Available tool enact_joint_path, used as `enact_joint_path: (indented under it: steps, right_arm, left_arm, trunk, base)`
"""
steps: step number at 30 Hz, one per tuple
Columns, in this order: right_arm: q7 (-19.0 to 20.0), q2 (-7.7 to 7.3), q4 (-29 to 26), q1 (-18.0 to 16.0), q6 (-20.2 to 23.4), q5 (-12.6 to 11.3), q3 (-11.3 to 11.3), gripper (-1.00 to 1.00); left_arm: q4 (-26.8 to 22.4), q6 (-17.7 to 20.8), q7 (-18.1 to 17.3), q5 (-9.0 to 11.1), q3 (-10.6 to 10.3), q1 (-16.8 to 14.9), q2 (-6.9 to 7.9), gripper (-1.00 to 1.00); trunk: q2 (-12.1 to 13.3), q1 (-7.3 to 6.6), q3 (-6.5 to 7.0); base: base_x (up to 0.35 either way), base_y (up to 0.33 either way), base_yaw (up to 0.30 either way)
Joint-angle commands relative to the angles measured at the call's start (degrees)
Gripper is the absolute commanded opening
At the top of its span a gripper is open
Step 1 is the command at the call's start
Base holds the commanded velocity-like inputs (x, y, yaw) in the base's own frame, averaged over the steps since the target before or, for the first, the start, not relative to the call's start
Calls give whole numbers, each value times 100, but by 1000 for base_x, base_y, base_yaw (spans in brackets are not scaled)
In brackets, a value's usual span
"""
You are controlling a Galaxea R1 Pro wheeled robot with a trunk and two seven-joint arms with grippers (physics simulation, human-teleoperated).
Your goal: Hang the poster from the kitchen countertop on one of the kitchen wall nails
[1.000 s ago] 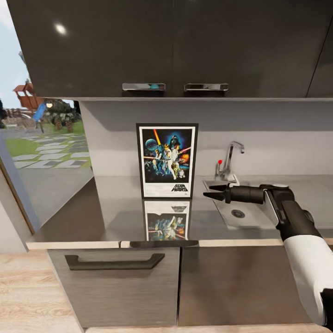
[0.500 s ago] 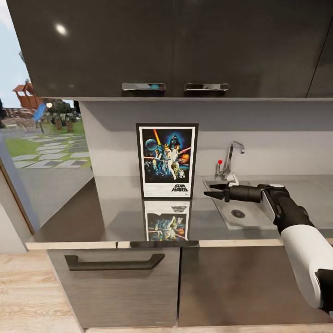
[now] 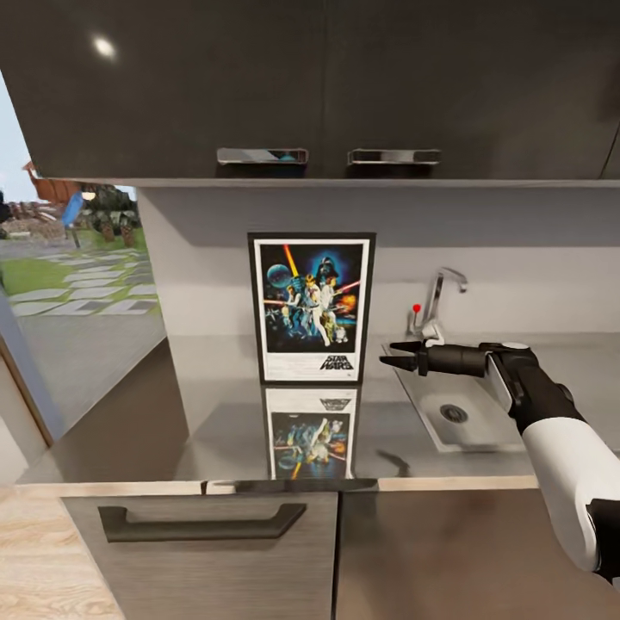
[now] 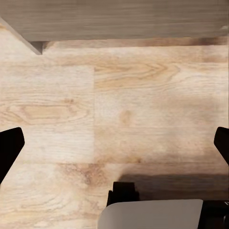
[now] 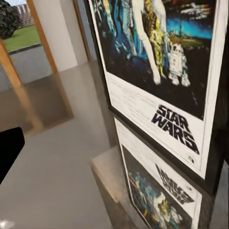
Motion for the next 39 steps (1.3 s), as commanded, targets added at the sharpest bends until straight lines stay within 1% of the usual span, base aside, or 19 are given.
enact_joint_path:
  steps: [1, 5, 14, 20, 39]
  right_arm:
    - [23, 2, -2, -3, 59, 2, -11, 100]
    - [24, -2, -2, -4, 58, 2, -11, 100]
    - [24, -1, -2, -4, 58, 2, -11, 100]
    - [24, 1, -5, -4, 58, 2, -11, 100]
    - [24, -5, -7, -4, 53, 2, -11, 100]
  left_arm:
    - [-4, -11, -3, 2, 8, 0, -1, 100]
    - [-4, -10, -3, 0, 11, 0, 2, 100]
    - [-4, -10, -3, 0, 12, 0, 7, 100]
    - [-7, -11, -3, -5, 12, 0, 8, 100]
    - [-9, -11, -3, -6, 18, 0, 8, 100]
  trunk:
    - [-3, 2, -6]
    - [-3, 2, -6]
    - [-3, 2, -6]
    - [-3, 2, -6]
    - [-3, 2, -6]
  base:
    - [235, 0, 0]
    - [216, 0, 0]
    - [49, 0, 0]
    - [169, 0, 0]
    - [41, 0, 0]
